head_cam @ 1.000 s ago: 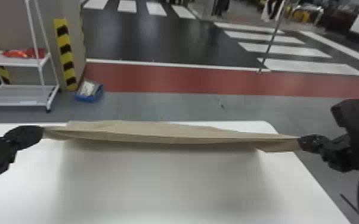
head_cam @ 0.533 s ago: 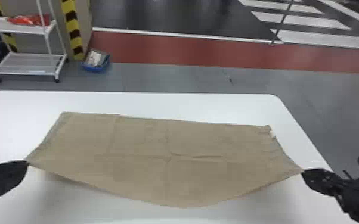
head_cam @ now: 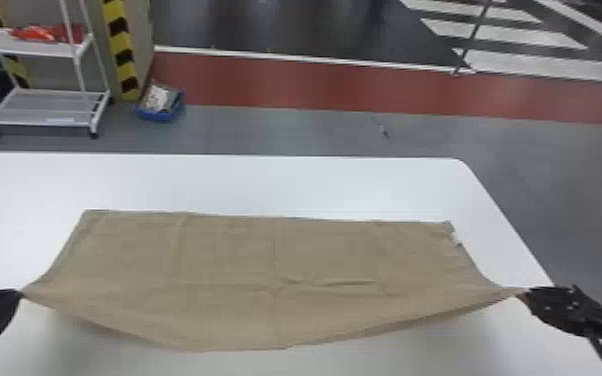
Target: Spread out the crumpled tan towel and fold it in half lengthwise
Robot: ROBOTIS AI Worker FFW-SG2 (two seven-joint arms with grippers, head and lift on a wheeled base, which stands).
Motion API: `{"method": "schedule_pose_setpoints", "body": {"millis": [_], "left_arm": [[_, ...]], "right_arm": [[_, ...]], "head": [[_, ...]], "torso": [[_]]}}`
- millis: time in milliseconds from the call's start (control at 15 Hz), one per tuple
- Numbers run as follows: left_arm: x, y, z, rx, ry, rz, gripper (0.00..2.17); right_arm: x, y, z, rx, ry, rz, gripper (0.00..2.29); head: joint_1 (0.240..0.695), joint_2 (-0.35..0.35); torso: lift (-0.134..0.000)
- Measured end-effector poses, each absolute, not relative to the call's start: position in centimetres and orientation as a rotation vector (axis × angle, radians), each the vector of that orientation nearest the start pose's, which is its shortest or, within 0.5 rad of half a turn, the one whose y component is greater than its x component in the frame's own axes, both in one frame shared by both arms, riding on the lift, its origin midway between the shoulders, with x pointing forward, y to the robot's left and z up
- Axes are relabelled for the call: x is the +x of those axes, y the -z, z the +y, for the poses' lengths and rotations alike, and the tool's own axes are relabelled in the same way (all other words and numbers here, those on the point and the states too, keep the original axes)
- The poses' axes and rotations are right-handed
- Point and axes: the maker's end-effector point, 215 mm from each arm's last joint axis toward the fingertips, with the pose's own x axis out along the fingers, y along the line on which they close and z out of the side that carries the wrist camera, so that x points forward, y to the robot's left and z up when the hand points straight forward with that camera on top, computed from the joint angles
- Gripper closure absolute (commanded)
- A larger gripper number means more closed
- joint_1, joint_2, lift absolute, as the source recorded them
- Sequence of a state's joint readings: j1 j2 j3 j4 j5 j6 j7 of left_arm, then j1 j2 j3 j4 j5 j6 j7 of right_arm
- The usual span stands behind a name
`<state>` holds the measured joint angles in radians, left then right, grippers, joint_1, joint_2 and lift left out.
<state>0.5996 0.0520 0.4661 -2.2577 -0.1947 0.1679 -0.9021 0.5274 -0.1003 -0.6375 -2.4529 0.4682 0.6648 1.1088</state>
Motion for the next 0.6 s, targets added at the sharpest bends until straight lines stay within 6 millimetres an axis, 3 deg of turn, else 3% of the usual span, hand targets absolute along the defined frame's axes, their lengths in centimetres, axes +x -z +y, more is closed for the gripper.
{"method": "schedule_pose_setpoints", "body": {"millis": [333,600], "left_arm": [[37.8,35.5,30.0,0.385,0.492,0.343,1.79],[41.2,36.7,30.5,0.365,0.458,0.412,1.79]], "right_arm": [[33.9,32.7,-42.4,-0.404,-0.27,0.644,1.3],[36.8,32.6,-44.3,-0.376,-0.225,0.656,1.3]], "head": [[0.695,-0.199],[0.695,-0.2]], "torso": [[-0.125],[-0.125]]}}
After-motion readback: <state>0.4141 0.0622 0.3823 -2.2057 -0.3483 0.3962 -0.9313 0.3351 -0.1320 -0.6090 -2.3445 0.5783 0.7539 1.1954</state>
